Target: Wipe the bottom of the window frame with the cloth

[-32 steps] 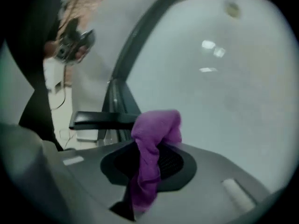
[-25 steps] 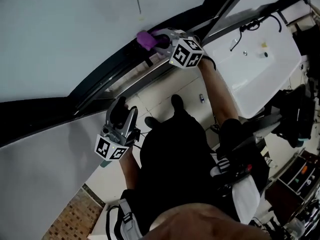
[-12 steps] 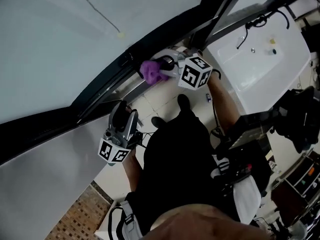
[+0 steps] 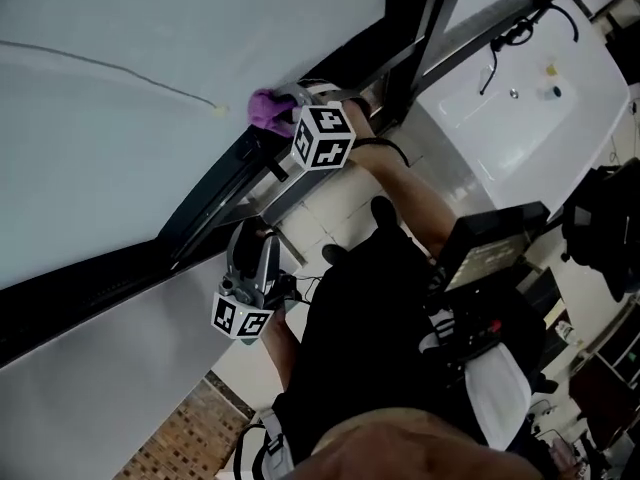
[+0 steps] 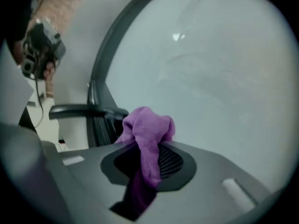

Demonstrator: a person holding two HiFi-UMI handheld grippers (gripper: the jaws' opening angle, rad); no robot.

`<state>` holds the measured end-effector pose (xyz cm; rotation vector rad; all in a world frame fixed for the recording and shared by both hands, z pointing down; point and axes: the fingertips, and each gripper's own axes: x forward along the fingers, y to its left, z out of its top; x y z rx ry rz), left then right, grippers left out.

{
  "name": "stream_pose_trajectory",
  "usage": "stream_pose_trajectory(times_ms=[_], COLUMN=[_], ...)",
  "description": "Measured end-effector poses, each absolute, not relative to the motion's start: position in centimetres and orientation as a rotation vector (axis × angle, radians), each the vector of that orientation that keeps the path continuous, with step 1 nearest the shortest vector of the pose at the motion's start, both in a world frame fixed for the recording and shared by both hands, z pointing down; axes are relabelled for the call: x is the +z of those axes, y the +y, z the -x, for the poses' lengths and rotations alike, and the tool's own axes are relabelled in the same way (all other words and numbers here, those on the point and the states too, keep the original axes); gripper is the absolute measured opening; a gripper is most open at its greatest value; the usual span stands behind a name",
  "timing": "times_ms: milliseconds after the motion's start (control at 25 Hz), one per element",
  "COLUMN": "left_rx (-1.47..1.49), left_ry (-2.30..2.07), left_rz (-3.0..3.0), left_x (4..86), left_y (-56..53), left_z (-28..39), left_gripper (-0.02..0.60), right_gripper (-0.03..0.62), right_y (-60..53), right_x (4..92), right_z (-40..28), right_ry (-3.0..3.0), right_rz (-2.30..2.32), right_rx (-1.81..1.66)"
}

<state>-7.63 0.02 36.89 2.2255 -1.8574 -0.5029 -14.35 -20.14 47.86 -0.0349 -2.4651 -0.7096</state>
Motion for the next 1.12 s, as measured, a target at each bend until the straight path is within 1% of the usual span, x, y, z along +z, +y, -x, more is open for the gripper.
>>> stream_pose_trajectory(times_ms=[80,200,320,360,400,480,600,640,680,800,960,1040,1120], left_rx=[-0.498,-0.49,-0.501,-0.502,-0.499,-0.491,-0.493,-0.49,-0.484,-0.476,-0.458,-0.431,-0.415], left_ry=[-1.86,-1.865,-1.851,-1.84,-1.826,-1.802,-1.787,-1.782,-1.776,-1.771,-1.771,-1.78,-1.796], left_rz=[-2.219,-2.222,-2.214,-2.222,-2.234,-2.25,-2.254,-2.259,-2.266,-2.269,-2.266,-2.279,-2.277], left_x=[37.0,37.1,37.4,37.3,37.3,37.5,37.8,37.7,37.7,37.5,37.6,37.4,37.3], left_y=[-0.4,-1.1,-2.1,-2.5,-3.0,-3.9,-4.7,-4.9,-5.1,-5.5,-6.3,-6.8,-7.3], left_z=[7.3,7.1,7.0,6.7,6.3,5.8,5.4,5.1,4.8,4.6,4.0,3.5,3.8], left_gripper=[0.208,0.207,0.208,0.207,0.208,0.207,0.207,0.207,0.207,0.207,0.207,0.208,0.207], right_gripper=[0.063,0.075,0.075,0.077,0.063,0.069,0.075,0.077,0.054,0.071,0.072,0.072,0.072], right_y=[-19.3,-23.5,-22.3,-21.4,-20.4,-19.3,-21.0,-21.3,-21.1,-19.8,-20.0,-23.1,-30.2], right_x=[48.4,49.9,50.5,50.8,51.0,50.6,48.9,48.5,48.2,48.1,50.6,51.3,51.3], right_z=[14.8,13.2,14.9,14.9,14.4,13.0,13.7,14.0,14.1,14.1,15.8,13.6,9.6], right_ry=[-2.467,-2.18,-2.202,-2.22,-2.236,-2.231,-2.249,-2.263,-2.276,-2.306,-2.35,-2.381,-2.349], right_rz=[0.11,-0.082,-0.03,0.026,0.108,0.228,0.071,0.036,0.038,0.133,0.188,0.135,-0.082], right_rx=[-0.693,-0.883,-1.011,-1.019,-1.001,-0.982,-1.032,-1.024,-1.002,-0.926,-0.932,-0.803,-0.627])
